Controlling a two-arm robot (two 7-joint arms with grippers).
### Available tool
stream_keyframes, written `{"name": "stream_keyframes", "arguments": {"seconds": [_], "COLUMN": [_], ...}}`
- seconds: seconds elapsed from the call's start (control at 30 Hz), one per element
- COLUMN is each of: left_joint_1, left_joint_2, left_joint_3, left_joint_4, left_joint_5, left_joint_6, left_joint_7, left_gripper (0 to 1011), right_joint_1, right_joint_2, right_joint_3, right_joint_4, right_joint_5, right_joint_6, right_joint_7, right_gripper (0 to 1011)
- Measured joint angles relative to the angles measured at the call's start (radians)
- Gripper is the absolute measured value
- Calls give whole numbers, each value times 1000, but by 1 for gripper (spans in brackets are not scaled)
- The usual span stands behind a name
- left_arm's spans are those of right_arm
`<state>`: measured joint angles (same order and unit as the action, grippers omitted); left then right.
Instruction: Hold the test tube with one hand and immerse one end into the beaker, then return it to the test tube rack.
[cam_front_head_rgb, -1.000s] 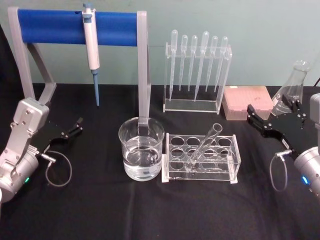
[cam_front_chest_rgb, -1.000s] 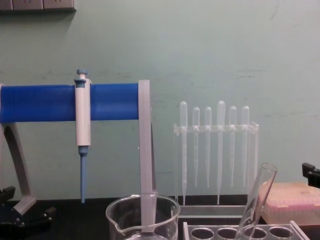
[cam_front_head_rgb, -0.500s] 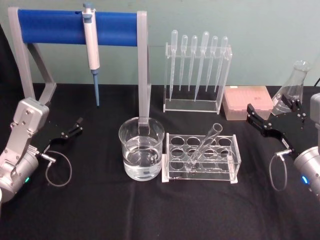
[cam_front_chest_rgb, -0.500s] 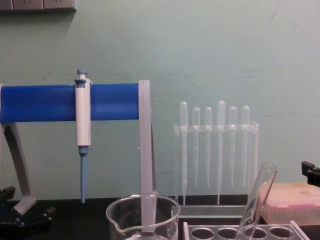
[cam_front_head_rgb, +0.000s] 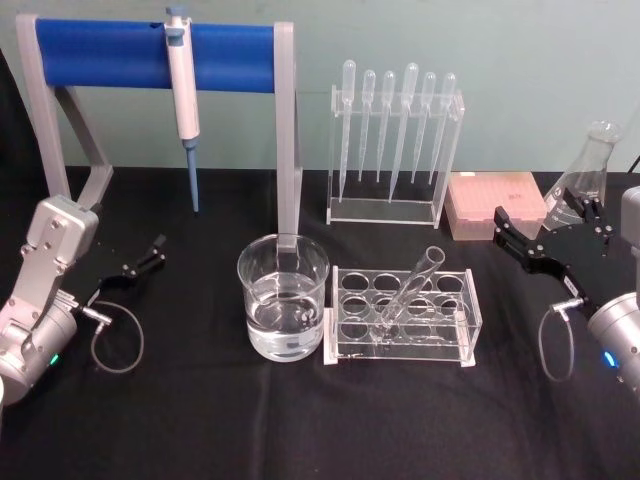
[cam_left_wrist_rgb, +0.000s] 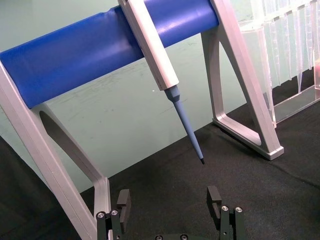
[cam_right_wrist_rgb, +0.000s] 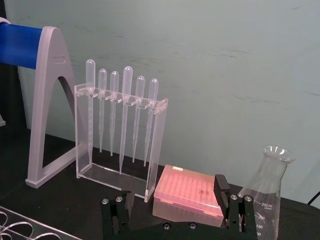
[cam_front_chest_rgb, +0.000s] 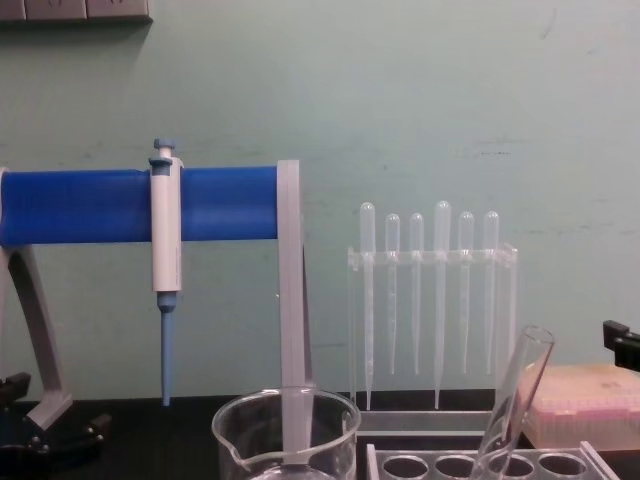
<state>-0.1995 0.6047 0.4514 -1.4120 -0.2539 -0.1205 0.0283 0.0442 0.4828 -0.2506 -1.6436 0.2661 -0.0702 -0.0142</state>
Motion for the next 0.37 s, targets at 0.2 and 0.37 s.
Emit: {"name": "stream_keyframes", "arguments": {"seconds": [0.2,0.37], "left_joint_1": [0,0], "left_joint_2": [0,0], "left_joint_3": [0,0], "left_joint_4": [0,0], "left_joint_5": [0,0], "left_joint_6": [0,0], "left_joint_7": [0,0], "left_gripper": [1000,1000], "right_joint_1": [0,0], "right_joint_2": [0,0], "right_joint_3": [0,0], "right_joint_4": [-1,-1], "right_joint_5": [0,0], "right_joint_6": [-1,-1], "right_joint_7": [-1,-1], "right_gripper": [1002,1002]}}
